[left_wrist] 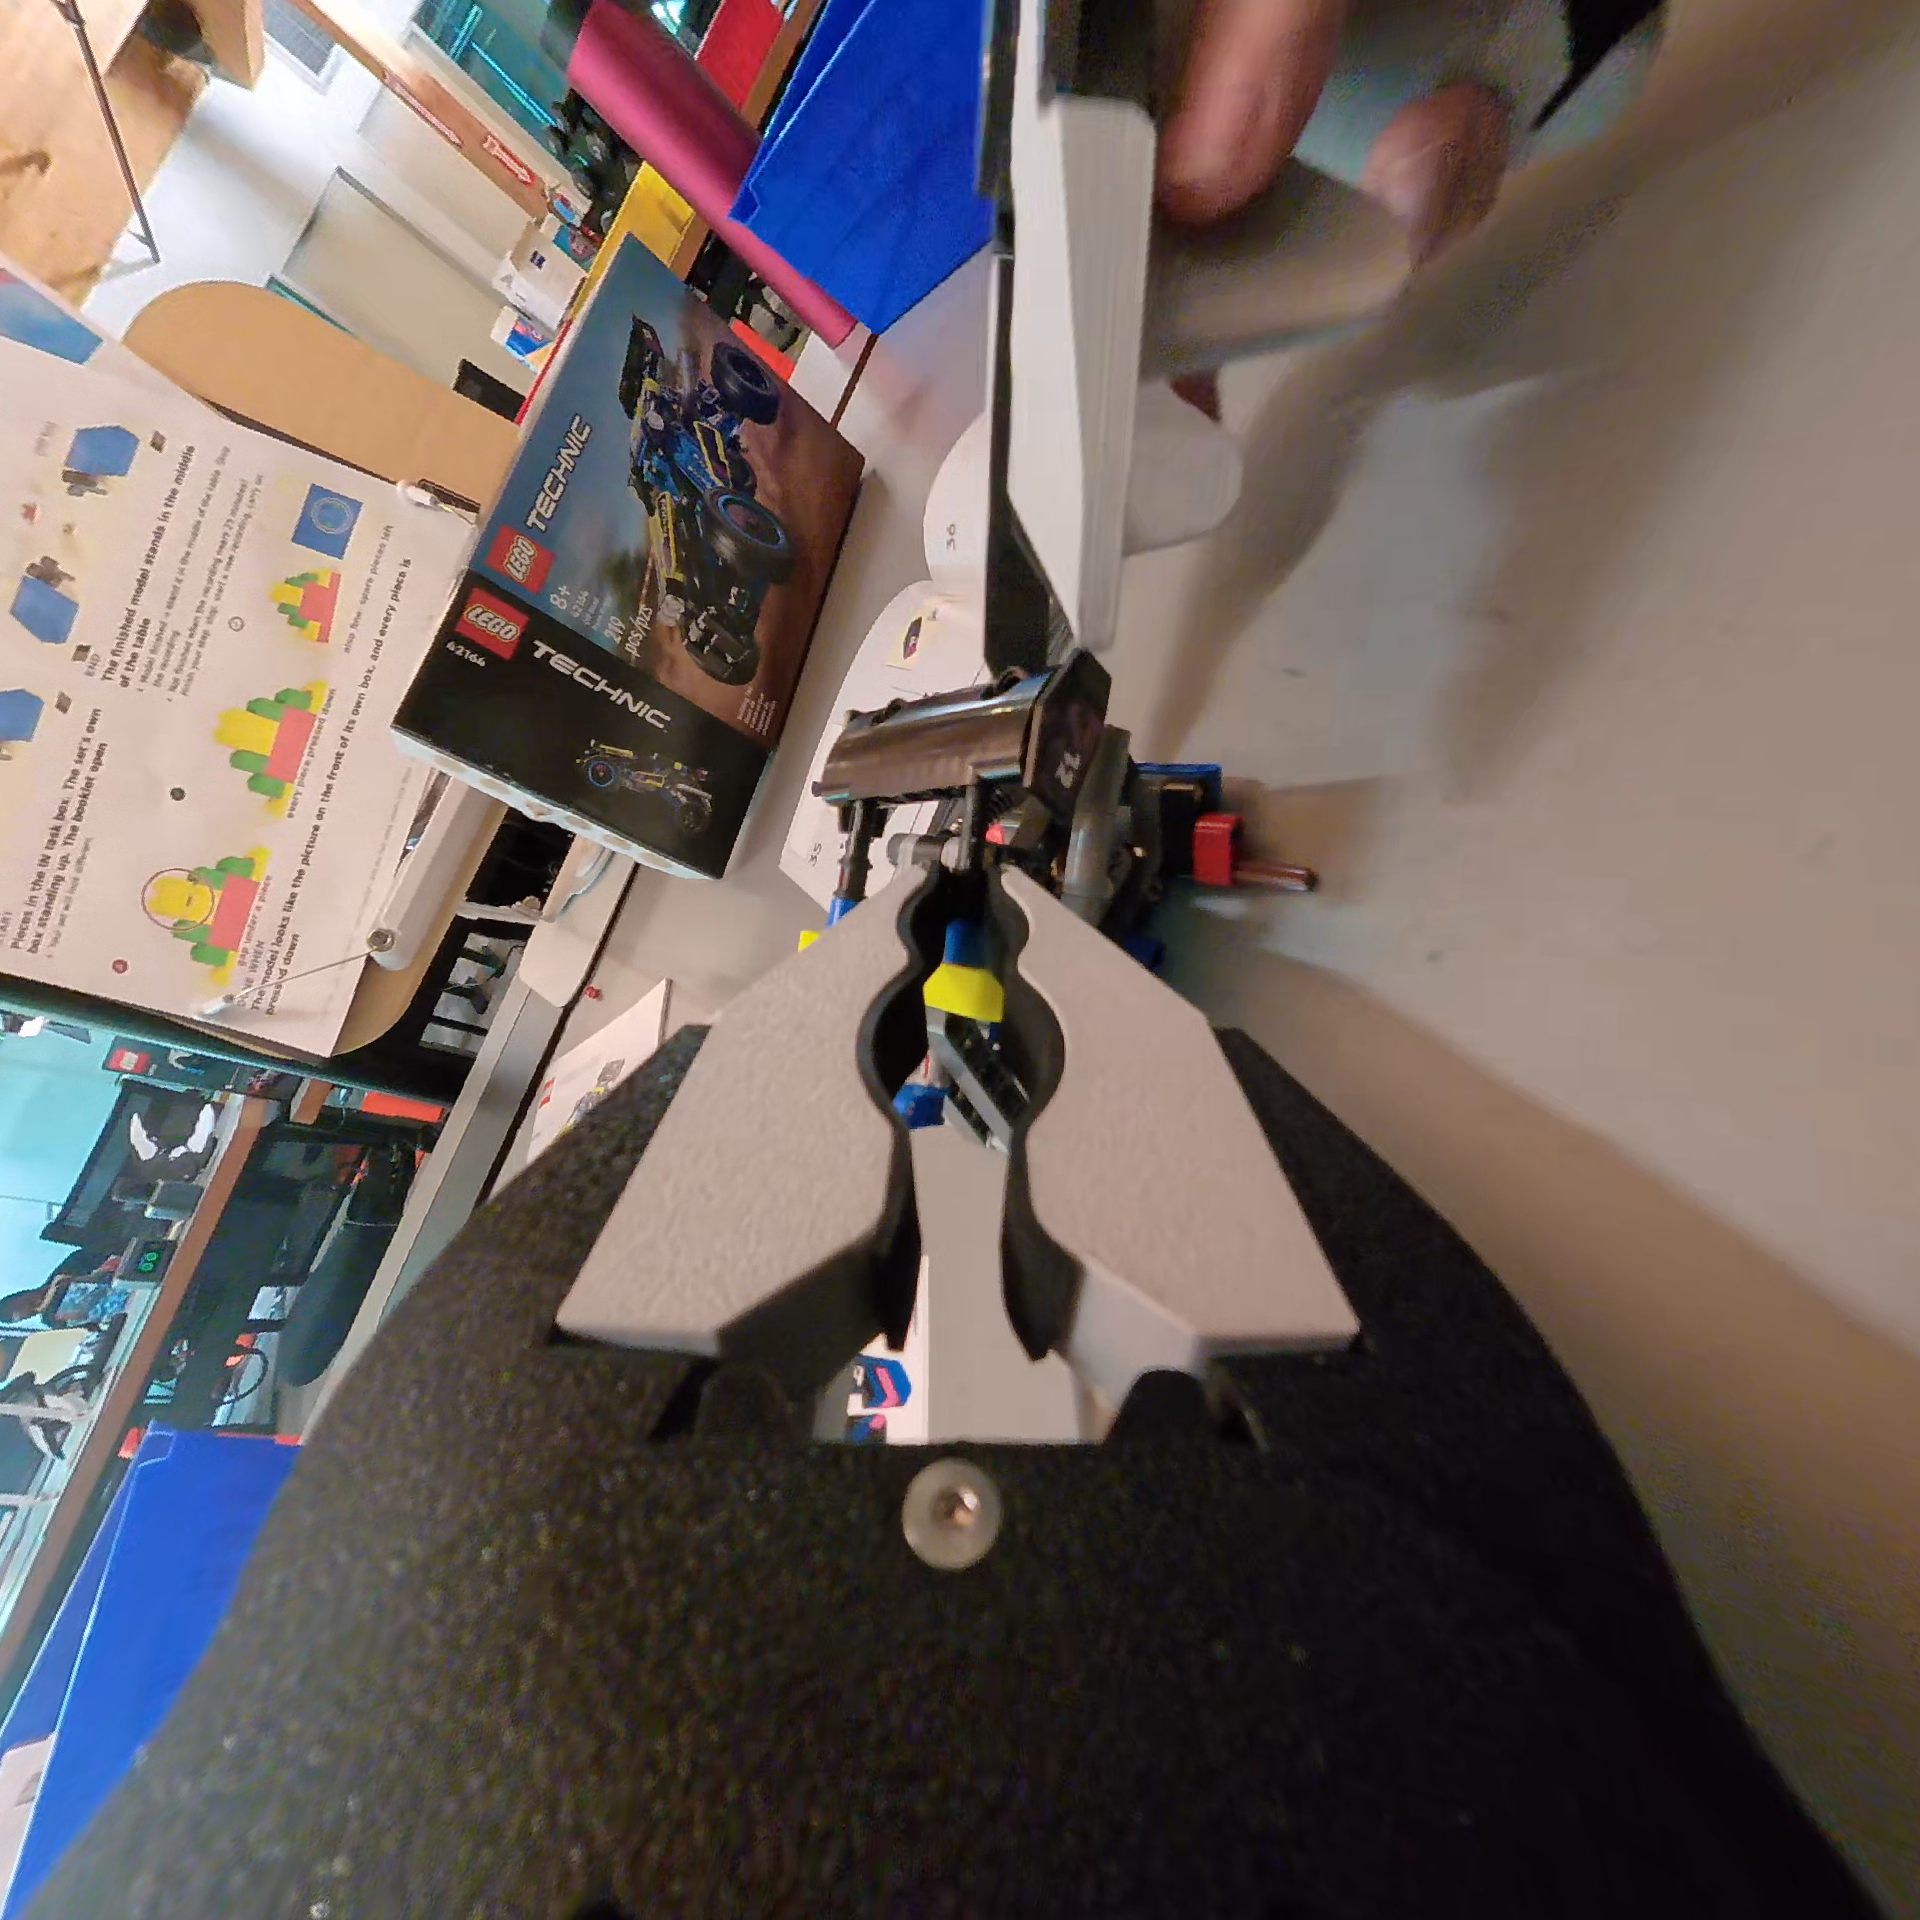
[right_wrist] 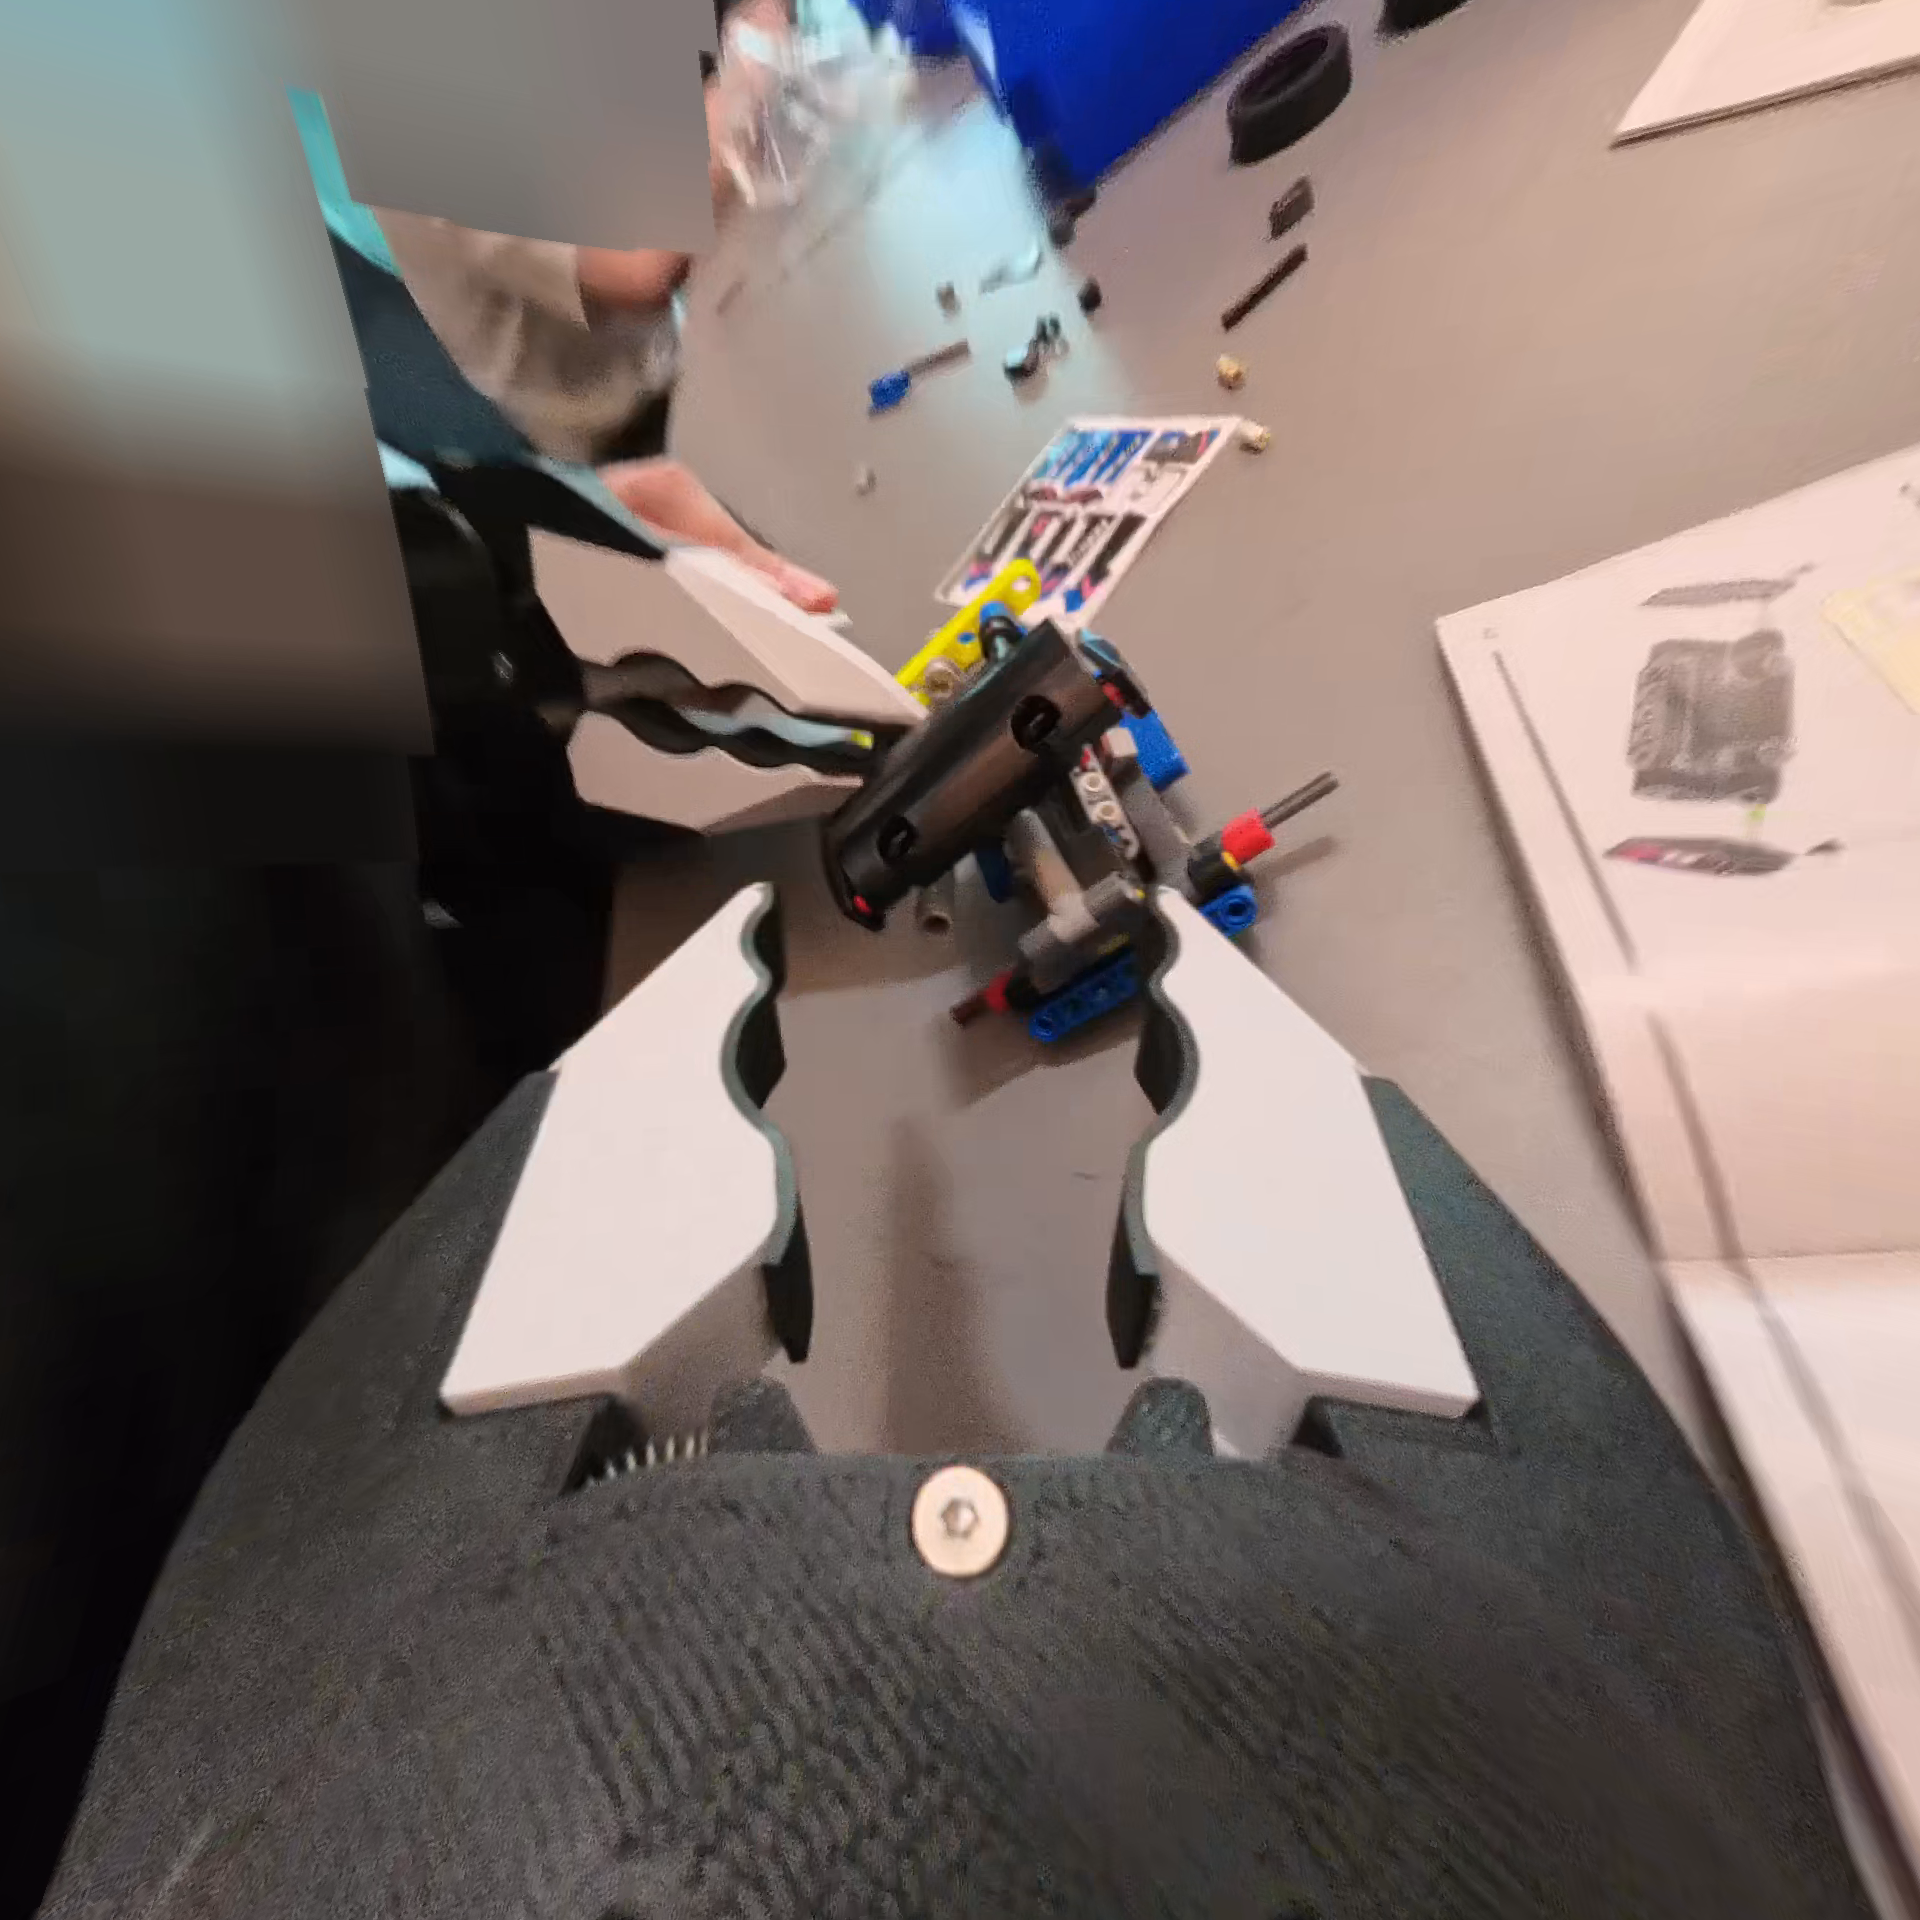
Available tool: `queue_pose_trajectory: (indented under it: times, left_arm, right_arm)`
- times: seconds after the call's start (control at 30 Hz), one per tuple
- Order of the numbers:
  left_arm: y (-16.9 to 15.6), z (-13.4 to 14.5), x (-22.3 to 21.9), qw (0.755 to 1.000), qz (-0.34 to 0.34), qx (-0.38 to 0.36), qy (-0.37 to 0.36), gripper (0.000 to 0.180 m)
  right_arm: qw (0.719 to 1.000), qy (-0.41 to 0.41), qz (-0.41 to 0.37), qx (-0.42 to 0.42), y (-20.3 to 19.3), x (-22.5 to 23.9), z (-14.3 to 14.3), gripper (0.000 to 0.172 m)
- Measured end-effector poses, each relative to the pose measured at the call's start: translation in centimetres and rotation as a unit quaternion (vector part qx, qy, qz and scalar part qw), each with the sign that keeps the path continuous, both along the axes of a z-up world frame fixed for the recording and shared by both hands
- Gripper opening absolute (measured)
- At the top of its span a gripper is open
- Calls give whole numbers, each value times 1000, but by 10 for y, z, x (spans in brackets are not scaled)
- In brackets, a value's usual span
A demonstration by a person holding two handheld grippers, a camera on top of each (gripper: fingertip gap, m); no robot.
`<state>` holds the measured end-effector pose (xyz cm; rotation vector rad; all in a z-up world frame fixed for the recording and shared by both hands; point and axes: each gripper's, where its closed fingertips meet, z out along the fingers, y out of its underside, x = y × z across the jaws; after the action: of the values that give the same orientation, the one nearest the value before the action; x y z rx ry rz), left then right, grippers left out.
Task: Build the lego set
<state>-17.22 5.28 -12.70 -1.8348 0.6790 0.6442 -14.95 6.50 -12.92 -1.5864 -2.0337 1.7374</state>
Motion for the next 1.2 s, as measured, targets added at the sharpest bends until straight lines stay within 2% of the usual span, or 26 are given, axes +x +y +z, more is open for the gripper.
queue_pose_trajectory:
  times: [0.03, 0.1, 0.23, 0.33, 0.43, 0.47, 0.6, 0.7, 0.83, 1.2]
  left_arm:
    - [0, 0, 0, 1000, 1, 0, 2, 4]
    - [0, 0, 0, 1000, 1, 1, 5, 4]
    - [0, 0, -1, 1000, 2, 3, 10, 3]
    - [0, 0, -1, 1000, 4, 5, 15, 3]
    - [1, 0, -2, 1000, 4, 5, 11, 4]
    - [1, 0, -1, 1000, 4, 5, 9, 4]
    - [1, 0, -1, 1000, 2, 5, 11, 4]
    - [0, 0, -1, 1000, 1, 5, 14, 4]
    - [1, 0, -1, 1000, 2, 5, 18, 4]
    - [1, 5, 2, 1000, -8, 24, 19, 6]
  right_arm:
    - [999, -1, -14, -34, -2, 0, 4, 75]
    - [995, -11, -64, -80, 2, -5, 7, 67]
    - [973, -33, -134, -182, 8, -10, 10, 62]
    - [963, -36, -181, -195, 14, -9, 7, 51]
    - [956, -18, -257, -139, 29, -6, 3, 48]
    - [955, -10, -260, -144, 26, -4, 7, 41]
    - [958, -34, -202, -198, -1, -1, 8, 35]
    - [950, -30, -192, -244, -4, -7, 15, 23]
    - [948, -40, -175, -263, -12, -13, 11, 16]
    - [937, -41, -189, -291, -11, -17, 15, 12]
